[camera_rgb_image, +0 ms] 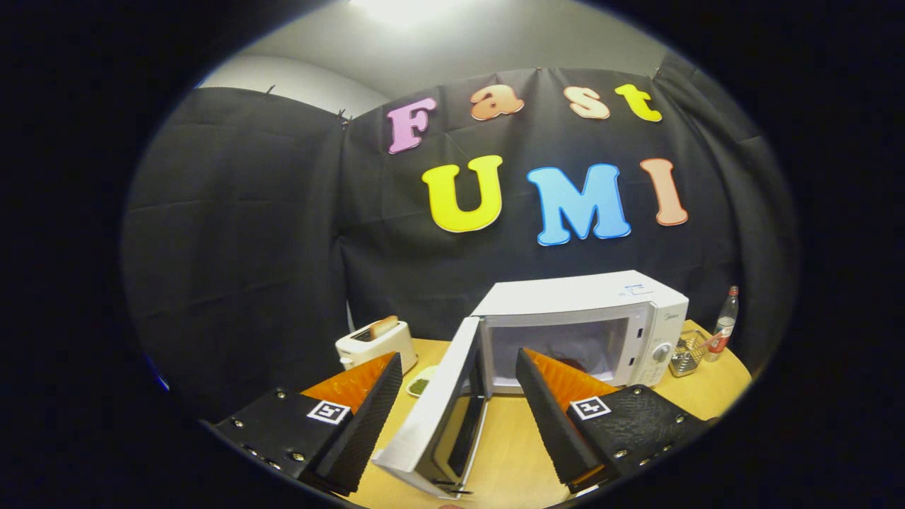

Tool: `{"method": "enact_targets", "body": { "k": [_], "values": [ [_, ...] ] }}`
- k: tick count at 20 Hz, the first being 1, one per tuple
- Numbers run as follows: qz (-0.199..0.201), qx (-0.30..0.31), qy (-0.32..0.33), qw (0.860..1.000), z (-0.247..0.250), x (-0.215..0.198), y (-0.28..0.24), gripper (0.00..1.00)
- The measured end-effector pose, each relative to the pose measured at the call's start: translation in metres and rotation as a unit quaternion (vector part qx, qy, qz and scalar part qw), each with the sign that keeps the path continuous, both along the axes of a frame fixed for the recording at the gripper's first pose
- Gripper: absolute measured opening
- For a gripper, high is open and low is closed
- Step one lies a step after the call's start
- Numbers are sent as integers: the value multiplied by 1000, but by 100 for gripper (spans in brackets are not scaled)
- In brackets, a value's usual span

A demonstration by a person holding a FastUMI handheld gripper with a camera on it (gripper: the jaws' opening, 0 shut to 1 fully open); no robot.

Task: Open the microwave, put the food inside, and close the microwave door.

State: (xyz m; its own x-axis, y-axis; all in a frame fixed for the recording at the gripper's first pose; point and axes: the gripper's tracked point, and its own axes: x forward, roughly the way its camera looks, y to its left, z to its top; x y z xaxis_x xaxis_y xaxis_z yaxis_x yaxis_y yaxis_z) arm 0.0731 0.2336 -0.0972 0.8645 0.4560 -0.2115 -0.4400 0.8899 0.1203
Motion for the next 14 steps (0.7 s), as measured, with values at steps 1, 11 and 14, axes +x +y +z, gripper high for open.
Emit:
{"method": "enact_targets", "body": {
  "k": [1,11,14],
  "values": [
    [11,0,-2,1000,2,-8,10,98],
    [118,5,26,993,-26,-93,103,98],
    [132,-2,51,990,-54,-110,116,98]
  ]
}}
